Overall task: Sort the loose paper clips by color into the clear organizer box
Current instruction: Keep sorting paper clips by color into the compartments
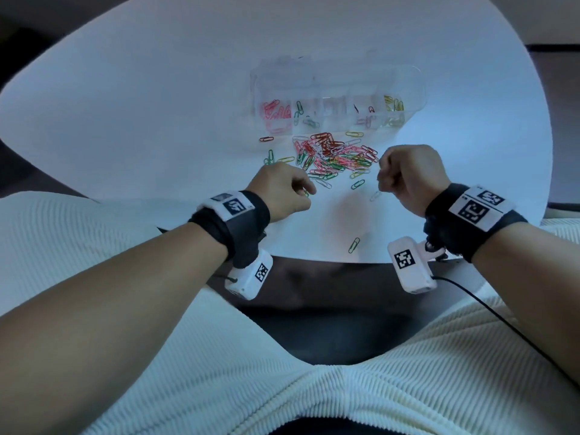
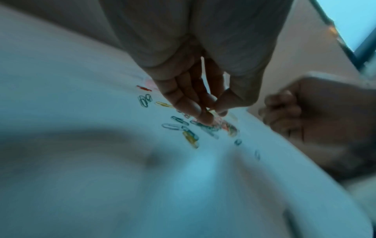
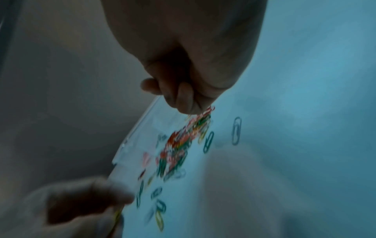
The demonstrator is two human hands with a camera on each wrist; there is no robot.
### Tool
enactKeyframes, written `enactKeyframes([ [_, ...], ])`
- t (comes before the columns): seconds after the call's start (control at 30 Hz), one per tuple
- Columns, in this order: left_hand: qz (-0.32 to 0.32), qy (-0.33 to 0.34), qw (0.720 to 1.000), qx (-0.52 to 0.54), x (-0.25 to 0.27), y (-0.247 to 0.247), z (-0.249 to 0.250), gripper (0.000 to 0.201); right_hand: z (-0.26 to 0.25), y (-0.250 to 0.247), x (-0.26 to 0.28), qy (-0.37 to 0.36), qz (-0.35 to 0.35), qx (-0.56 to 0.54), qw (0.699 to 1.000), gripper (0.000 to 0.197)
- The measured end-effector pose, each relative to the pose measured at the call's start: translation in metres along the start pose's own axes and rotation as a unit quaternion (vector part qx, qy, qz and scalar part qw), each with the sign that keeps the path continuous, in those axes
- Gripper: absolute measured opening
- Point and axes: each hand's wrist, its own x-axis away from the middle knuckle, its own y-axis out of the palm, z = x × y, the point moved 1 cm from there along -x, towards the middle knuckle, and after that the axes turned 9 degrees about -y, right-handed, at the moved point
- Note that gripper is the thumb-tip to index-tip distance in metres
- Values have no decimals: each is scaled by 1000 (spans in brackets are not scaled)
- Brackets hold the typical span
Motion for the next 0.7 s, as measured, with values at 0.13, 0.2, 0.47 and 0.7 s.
enactKeyframes([
  [0.13,-7,-27,988,154,-2,-17,3,21,-4,-14,-8,5,44,-45,998,23],
  [0.2,0,-27,981,191,-4,-24,2,25,-3,-17,-11,-2,40,6,999,18],
  [0.47,11,-58,998,-6,-9,-13,-4,31,17,5,-5,-130,-96,504,849,26],
  [0.7,7,41,976,-214,-4,-20,-6,15,19,13,1,-161,-166,533,814,26],
])
